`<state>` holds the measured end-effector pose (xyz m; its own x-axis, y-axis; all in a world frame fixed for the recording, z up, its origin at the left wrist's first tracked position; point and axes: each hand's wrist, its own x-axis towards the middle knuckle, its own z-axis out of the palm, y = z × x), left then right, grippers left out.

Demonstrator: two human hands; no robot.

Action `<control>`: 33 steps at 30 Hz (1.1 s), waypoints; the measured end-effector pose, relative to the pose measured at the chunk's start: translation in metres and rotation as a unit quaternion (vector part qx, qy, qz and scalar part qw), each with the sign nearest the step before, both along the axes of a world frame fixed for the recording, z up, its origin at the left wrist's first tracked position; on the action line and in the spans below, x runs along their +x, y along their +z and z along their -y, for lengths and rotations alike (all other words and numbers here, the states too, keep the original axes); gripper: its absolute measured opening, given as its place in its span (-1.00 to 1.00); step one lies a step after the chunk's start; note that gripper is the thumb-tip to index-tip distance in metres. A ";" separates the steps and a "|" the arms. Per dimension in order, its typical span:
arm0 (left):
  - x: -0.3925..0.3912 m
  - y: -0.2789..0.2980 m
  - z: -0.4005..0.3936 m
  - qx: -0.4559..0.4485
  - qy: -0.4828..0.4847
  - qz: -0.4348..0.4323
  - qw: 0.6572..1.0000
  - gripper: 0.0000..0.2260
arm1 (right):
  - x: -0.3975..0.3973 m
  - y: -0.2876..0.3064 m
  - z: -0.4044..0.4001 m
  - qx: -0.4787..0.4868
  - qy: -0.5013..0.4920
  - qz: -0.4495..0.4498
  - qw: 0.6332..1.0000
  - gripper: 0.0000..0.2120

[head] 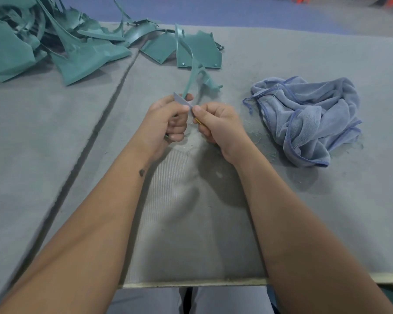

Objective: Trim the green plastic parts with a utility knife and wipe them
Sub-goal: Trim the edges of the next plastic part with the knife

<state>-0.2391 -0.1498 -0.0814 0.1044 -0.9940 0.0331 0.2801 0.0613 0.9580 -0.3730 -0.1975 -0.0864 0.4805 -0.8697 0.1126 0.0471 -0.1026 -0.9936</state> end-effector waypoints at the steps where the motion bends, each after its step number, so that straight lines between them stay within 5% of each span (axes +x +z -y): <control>1: 0.001 0.000 -0.001 0.000 -0.008 -0.007 1.000 -0.79 | 0.000 0.001 -0.001 -0.005 0.006 -0.004 1.000 -0.69; 16: -0.003 -0.006 0.001 0.008 -0.026 0.037 0.999 -0.77 | 0.002 0.000 -0.004 -0.053 -0.046 -0.075 0.995 -0.64; 33: -0.016 -0.006 0.002 0.006 0.123 0.141 0.982 -0.92 | 0.005 -0.006 0.001 -0.070 -0.149 -0.066 0.984 -0.62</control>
